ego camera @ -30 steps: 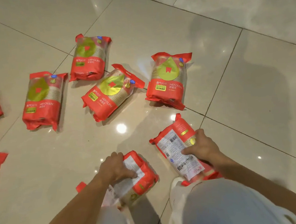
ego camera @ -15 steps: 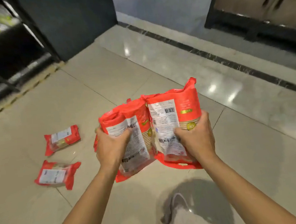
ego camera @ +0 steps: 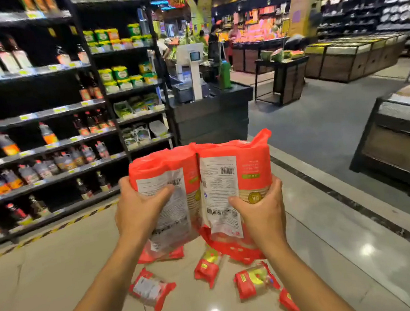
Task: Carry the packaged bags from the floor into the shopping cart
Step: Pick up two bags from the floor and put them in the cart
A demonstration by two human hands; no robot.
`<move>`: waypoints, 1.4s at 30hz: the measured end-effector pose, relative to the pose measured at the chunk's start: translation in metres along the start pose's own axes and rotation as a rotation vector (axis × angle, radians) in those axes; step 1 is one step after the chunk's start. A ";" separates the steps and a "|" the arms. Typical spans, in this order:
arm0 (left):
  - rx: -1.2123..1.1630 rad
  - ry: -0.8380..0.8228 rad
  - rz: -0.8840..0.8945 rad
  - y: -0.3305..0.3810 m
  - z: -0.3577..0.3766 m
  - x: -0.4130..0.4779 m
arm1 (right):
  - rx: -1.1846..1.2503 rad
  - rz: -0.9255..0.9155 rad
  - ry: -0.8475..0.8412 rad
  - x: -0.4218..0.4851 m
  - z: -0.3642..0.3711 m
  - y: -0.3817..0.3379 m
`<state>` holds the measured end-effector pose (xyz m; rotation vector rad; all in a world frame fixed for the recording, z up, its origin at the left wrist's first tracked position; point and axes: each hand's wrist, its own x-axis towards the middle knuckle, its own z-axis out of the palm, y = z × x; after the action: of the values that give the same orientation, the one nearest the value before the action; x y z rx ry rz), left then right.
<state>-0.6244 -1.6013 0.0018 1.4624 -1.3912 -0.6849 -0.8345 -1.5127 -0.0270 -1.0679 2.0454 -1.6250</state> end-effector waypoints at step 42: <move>0.408 1.601 -0.538 0.015 -0.370 -0.366 | 0.521 -0.549 -1.612 -0.365 0.170 -0.203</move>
<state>-0.3704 -1.1532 0.0748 1.9185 0.1500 0.5441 -0.4071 -1.3846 0.0391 -1.8220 0.2826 -0.6992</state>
